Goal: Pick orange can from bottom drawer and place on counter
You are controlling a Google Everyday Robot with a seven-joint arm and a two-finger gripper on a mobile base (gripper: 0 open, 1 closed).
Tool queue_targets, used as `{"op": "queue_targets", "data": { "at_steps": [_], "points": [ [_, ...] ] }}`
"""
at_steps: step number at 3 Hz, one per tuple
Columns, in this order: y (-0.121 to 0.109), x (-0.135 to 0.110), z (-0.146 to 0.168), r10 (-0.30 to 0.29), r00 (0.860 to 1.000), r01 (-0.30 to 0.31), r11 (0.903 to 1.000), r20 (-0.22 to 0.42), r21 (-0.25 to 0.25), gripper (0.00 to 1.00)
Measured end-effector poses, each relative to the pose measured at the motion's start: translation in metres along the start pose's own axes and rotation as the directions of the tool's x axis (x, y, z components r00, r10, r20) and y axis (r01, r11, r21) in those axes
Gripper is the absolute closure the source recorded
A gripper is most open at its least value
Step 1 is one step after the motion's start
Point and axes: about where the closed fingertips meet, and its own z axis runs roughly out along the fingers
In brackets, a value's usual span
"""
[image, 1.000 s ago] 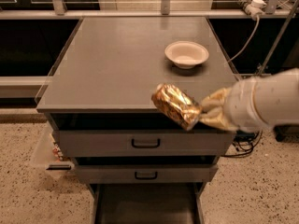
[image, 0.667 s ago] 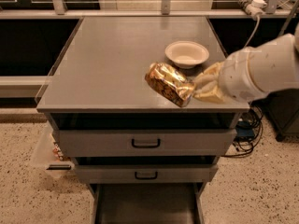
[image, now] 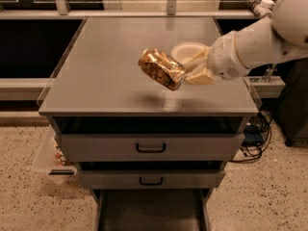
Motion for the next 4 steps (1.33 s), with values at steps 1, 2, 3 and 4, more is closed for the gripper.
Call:
{"op": "queue_targets", "data": {
  "at_steps": [1,2,3,4],
  "points": [
    [-0.008,-0.003,0.032,0.004,0.999,-0.002,0.9986,0.042,-0.052,1.0],
    [-0.008,-0.002,0.035,0.005,0.999,-0.002,0.9984,0.045,-0.056,0.82],
    [0.009,0.004,0.043,0.036,0.998,-0.033,0.9979,0.058,-0.055,0.58],
    [0.019,0.018,0.049,0.091,0.995,-0.09,0.9957,0.03,-0.022,0.36]
  ]
}}
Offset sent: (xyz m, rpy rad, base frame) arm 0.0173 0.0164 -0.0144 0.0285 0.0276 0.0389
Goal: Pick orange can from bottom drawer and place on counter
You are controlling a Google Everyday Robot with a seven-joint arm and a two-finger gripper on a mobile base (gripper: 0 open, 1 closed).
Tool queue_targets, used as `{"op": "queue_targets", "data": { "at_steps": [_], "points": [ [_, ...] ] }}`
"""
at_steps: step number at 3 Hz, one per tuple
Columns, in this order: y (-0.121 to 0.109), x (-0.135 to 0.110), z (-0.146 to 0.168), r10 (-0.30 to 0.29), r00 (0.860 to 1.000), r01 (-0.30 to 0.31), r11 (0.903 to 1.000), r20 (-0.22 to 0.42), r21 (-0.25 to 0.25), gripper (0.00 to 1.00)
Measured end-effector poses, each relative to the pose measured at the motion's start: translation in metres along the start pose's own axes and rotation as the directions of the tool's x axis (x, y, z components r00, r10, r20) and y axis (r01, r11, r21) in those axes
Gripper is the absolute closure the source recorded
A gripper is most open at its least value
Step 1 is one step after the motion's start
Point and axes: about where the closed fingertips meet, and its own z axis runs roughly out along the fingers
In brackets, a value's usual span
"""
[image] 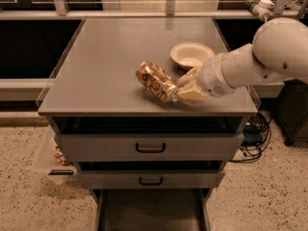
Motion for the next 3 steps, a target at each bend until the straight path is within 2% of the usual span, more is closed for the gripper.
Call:
{"op": "queue_targets", "data": {
  "at_steps": [1,2,3],
  "points": [
    [0.0012,0.0017,0.0031,0.008,1.0,-0.008,1.0,-0.001,0.003,0.12],
    [0.0012,0.0016,0.0031,0.008,1.0,-0.008,1.0,-0.001,0.003,0.0],
    [0.0012,0.0016,0.0031,0.008,1.0,-0.008,1.0,-0.001,0.003,0.0]
  ]
}}
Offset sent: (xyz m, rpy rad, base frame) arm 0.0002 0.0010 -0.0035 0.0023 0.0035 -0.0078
